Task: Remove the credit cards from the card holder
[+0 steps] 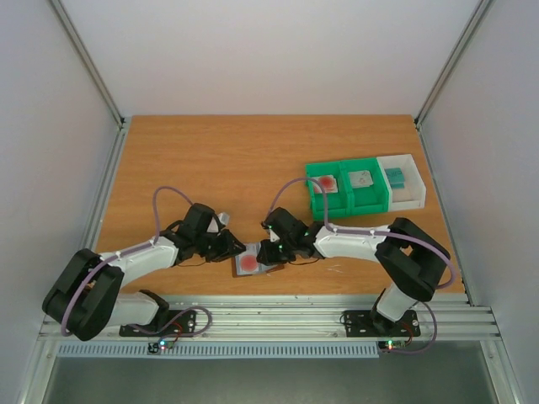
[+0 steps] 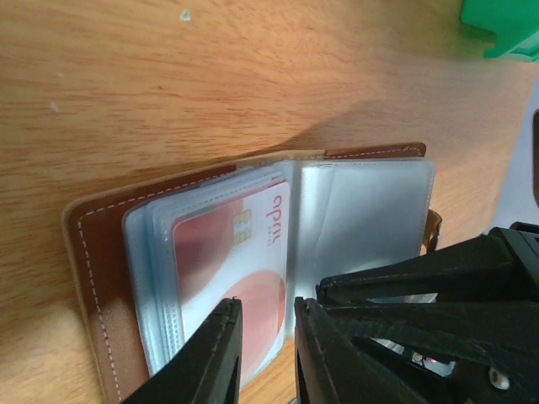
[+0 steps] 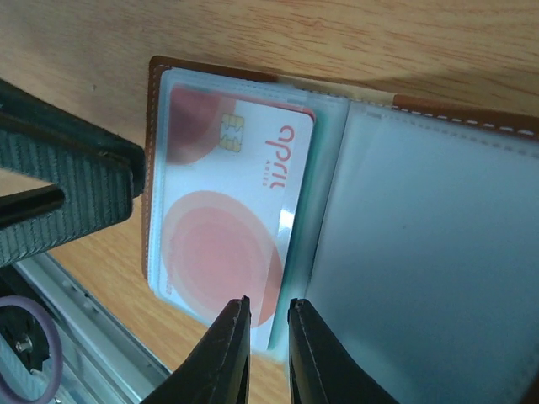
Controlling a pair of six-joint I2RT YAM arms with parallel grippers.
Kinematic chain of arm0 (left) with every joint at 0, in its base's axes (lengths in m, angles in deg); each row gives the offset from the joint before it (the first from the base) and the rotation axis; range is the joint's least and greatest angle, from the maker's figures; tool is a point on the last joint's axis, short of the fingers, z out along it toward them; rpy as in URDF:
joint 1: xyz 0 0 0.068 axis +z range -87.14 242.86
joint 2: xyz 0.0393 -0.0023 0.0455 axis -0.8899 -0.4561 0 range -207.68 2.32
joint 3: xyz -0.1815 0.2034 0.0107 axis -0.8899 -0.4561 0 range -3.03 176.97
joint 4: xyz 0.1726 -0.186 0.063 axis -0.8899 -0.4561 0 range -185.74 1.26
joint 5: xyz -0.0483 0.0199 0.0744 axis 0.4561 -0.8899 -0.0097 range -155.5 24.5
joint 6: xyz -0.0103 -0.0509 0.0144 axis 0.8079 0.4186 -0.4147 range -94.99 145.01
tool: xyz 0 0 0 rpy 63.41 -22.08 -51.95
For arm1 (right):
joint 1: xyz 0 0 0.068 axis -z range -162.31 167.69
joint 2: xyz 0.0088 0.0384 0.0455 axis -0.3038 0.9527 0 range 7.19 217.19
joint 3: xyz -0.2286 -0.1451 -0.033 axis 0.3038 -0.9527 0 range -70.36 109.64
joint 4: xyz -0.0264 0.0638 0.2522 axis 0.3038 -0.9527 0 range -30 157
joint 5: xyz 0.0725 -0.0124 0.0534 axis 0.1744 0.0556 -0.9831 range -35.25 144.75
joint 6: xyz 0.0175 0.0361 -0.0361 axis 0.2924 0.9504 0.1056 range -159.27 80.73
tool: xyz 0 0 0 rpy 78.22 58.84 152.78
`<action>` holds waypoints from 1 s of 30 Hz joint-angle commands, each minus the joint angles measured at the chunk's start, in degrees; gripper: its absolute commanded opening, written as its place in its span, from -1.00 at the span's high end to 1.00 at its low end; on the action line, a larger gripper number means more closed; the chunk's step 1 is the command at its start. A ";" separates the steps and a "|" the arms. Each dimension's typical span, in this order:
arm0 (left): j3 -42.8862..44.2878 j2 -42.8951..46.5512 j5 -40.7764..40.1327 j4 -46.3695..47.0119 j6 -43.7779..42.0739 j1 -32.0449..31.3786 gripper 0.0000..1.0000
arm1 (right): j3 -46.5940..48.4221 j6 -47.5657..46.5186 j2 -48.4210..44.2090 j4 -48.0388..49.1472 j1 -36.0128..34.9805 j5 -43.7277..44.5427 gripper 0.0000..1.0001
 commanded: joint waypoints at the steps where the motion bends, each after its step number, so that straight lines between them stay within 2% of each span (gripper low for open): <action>1: -1.05 -0.16 0.24 0.20 -2.74 0.14 0.64 | 1.48 -0.43 1.97 2.17 1.23 -0.90 0.69; 10: -1.71 -0.14 -1.58 -1.72 -4.87 0.14 0.70 | -0.68 1.33 5.06 7.64 3.16 -5.37 0.69; 20: -4.23 -2.64 -1.97 1.25 -4.96 0.14 0.89 | -2.96 2.48 6.65 10.49 4.22 -6.96 0.68; 30: -4.71 -3.60 -2.88 1.53 -4.78 0.14 0.90 | -4.26 3.43 7.27 15.09 5.11 -9.79 0.69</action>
